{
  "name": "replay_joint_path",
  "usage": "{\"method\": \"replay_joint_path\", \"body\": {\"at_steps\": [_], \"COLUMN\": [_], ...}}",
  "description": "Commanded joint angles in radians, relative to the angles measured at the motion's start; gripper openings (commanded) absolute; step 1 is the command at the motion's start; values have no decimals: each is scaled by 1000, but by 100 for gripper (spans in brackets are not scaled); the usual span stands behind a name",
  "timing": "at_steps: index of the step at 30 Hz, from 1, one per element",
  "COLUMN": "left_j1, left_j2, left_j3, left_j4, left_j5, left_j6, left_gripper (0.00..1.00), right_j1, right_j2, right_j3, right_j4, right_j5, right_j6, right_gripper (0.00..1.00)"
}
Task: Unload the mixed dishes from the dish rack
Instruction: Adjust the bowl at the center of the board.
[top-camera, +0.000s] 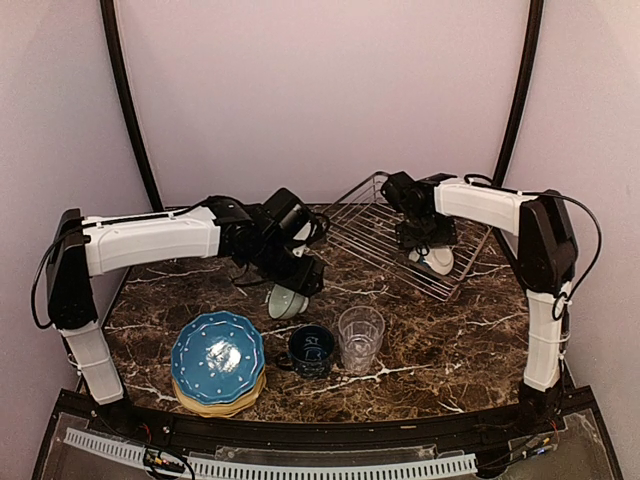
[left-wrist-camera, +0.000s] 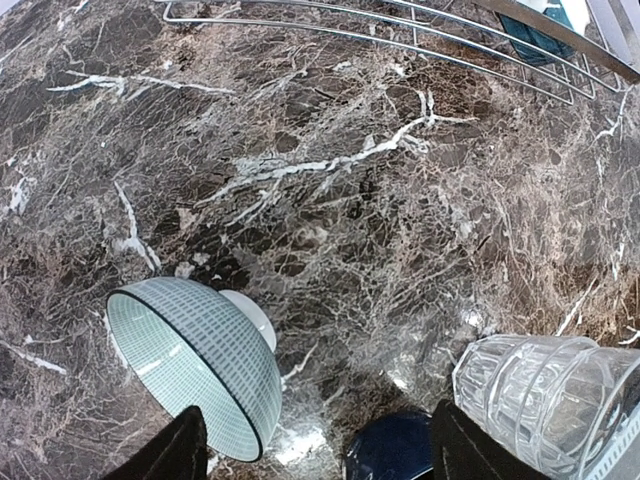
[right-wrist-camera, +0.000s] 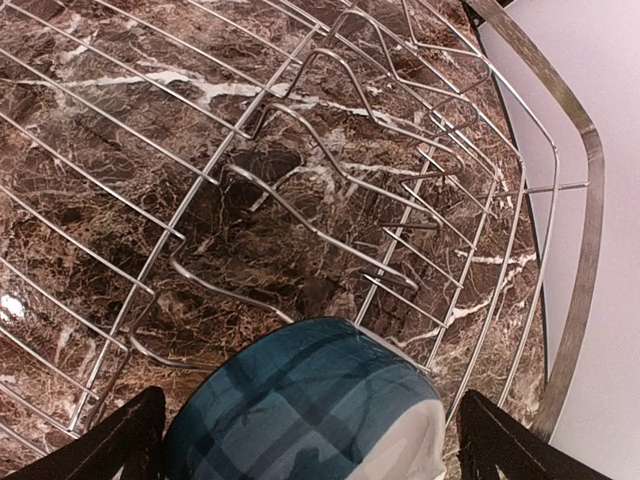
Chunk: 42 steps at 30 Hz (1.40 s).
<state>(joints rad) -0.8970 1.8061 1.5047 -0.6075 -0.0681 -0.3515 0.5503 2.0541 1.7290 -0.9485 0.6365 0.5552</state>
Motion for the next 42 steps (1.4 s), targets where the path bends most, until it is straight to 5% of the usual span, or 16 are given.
{"method": "replay_joint_path", "body": {"at_steps": [1,6,11,23,27,42], "left_j1": [-6,-5,15,17,2,-40], "left_j2": [-20,-52,-7,191,226,209], "left_j3": [-38,-91,-123,35,76,148], "left_j4": [37,61,111,33,18,-24], "left_j5": [-10,-120,-69,-74,-61,21], "left_j6": [-20,-78,-106,-38,-28,-17], "left_gripper": [80,85,83,48,47,79], "right_j1": [7,6,7,-2,-14,-26], "right_j2": [-19,-46,-66,-167,-204,-292], "right_j3": [-60,-83,-110,-204,-250,-315], "right_j4": [-33,11,12,43,47,21], "right_j5": [-36,-65,-65,-41,-33,-17], "right_j6": [-18,-49,-47,-32,-17,2], "right_gripper": [99,99,99,99,99,99]}}
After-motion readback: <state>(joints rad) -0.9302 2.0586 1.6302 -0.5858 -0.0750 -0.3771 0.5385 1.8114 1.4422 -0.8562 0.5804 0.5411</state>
